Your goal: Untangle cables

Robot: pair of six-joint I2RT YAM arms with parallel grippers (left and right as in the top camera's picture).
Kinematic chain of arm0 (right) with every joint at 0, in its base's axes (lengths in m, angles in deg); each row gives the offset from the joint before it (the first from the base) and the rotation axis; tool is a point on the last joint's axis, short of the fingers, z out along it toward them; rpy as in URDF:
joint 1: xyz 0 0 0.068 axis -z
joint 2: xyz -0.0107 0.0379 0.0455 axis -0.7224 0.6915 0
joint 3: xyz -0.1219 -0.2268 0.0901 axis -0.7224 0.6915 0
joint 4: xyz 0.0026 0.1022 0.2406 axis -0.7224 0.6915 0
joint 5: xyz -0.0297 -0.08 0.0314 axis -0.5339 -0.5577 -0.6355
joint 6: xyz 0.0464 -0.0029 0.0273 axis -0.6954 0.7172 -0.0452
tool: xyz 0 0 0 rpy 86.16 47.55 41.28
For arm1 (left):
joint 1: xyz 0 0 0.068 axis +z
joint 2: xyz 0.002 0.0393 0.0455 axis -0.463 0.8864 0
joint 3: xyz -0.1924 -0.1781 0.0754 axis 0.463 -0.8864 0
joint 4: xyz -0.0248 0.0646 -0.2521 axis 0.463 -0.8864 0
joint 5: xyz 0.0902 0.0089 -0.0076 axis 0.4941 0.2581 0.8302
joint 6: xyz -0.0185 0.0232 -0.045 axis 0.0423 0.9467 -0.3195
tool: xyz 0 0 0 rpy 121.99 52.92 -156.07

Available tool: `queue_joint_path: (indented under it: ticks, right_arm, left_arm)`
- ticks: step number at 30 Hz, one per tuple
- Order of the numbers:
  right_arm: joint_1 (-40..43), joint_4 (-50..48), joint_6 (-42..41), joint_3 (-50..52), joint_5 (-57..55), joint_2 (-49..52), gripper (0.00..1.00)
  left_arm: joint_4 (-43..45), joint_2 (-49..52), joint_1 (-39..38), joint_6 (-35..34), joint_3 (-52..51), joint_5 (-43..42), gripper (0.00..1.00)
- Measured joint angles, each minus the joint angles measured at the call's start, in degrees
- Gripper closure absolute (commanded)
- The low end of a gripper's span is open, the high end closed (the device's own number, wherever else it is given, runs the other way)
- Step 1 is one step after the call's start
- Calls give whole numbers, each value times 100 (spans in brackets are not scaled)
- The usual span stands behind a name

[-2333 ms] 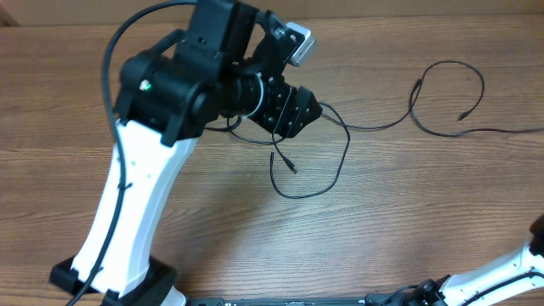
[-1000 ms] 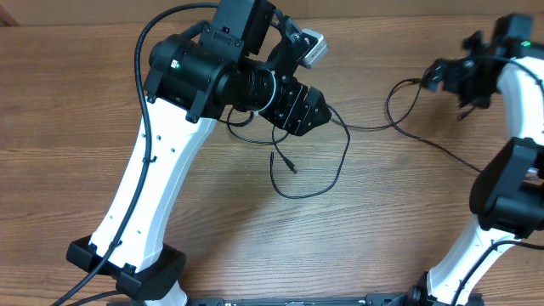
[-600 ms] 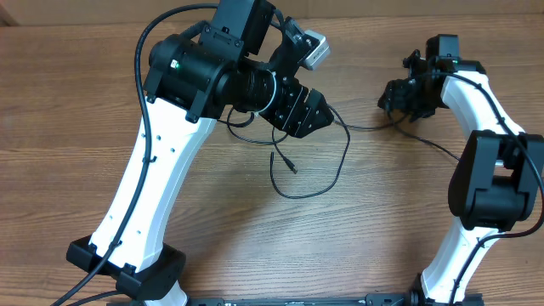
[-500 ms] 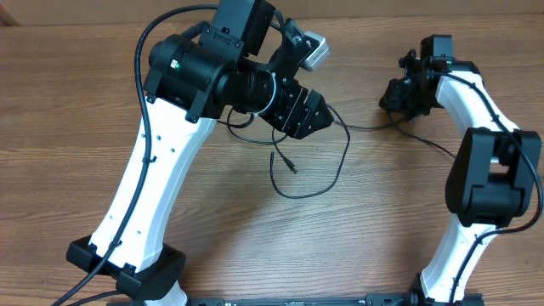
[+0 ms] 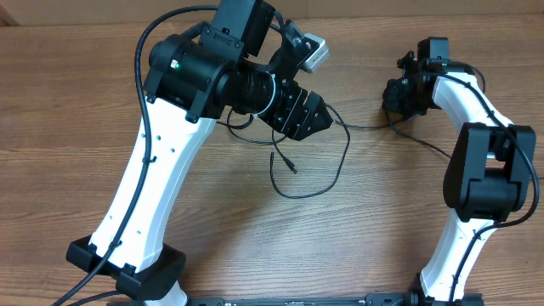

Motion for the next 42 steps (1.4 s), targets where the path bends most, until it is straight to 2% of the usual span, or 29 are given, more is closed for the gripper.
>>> queue_joint_path:
  ticks: [4,11,16,32,33,34,39,42]
  right_arm:
    - [85,162,-46,-328,7,59,96]
    - [721,881,-76,-2212,11,76,96]
    - [1493,1099,-83,-3353,9,76,96]
    - [3869,1119,114,-3552,-739,76,96]
    - [3952,1126,133,-3552,-802,76,9]
    - [4028,1132,146,-3552,-892,76,0]
    - [4232,1215,181,-3552,-1047,76,0]
    - [4172,1255,210,-3552,-723,76,0]
  left_arm:
    - [-7,0,0,0,0,0,27]
    - [7,0,0,0,0,2,27]
    - [11,0,0,0,0,0,27]
    - [140,0,0,-70,0,0,26]
    - [157,0,0,-92,0,0,26]
    - [162,0,0,-120,0,0,26]
    - [181,0,-39,-199,0,-46,26]
    - [186,0,-105,-203,0,-68,25]
